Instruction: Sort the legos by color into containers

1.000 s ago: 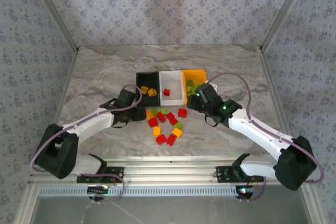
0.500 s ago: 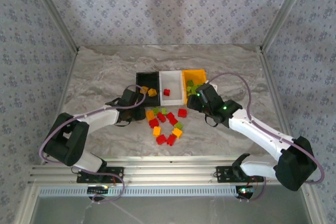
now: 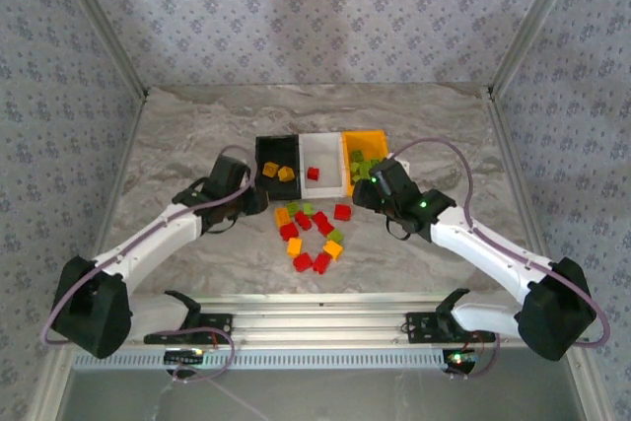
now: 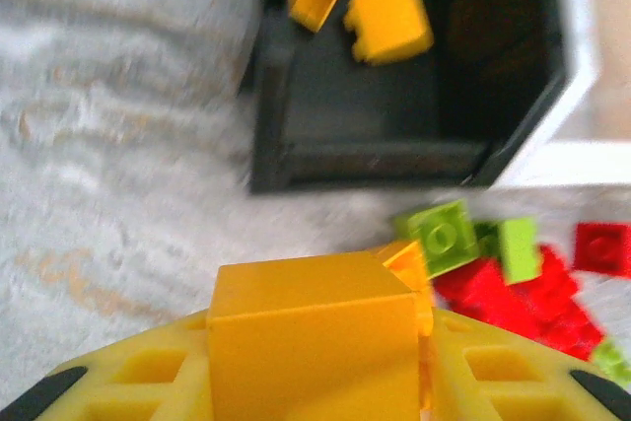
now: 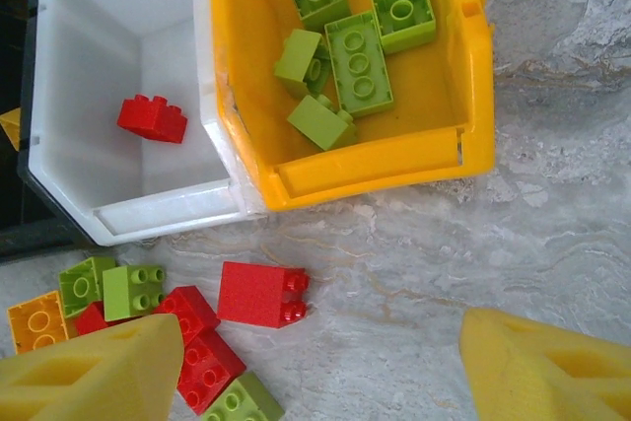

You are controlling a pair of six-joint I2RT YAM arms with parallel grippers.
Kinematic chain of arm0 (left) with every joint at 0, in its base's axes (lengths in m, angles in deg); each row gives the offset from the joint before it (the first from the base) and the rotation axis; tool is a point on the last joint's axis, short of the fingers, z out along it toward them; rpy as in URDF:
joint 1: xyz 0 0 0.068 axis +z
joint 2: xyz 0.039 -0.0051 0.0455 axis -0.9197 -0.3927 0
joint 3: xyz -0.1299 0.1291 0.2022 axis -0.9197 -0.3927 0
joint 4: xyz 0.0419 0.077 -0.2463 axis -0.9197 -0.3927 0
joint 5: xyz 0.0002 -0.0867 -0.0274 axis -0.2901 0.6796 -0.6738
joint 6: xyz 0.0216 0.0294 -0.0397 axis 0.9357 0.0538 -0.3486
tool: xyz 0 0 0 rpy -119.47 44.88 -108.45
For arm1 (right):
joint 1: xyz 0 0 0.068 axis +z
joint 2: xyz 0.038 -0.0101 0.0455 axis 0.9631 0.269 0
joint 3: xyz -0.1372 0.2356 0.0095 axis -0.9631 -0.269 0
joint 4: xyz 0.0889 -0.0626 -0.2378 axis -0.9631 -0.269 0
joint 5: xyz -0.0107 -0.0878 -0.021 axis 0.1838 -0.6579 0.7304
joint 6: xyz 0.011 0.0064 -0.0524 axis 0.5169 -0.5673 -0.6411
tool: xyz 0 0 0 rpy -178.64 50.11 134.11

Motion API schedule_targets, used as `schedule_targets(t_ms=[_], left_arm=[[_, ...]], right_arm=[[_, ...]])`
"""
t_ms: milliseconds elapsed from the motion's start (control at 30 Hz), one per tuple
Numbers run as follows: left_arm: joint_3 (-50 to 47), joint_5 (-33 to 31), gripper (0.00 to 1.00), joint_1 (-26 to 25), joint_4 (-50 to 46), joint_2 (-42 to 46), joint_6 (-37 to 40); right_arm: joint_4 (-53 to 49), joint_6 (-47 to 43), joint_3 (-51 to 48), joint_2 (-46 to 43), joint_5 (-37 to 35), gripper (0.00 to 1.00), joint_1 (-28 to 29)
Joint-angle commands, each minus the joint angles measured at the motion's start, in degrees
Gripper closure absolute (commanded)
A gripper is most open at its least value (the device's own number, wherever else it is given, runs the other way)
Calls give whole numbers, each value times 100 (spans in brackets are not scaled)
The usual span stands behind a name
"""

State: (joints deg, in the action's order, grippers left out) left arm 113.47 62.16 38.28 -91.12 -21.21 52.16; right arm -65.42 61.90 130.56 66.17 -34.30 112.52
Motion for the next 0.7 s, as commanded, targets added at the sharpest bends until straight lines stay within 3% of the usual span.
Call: schedule_targets(t_ms=[0,500,667], left_arm=[[781,204,68,-30,91,-536,6],[2996,-90,66,63,93,-3325,210],[3239,-154,54,96,11,-3537,193]], right_arm=[[-31,130,-105,-83,16,24,-23],[-234,226,-384,-376,13,24,28],[-203,260,-466,-450,65,24,56]])
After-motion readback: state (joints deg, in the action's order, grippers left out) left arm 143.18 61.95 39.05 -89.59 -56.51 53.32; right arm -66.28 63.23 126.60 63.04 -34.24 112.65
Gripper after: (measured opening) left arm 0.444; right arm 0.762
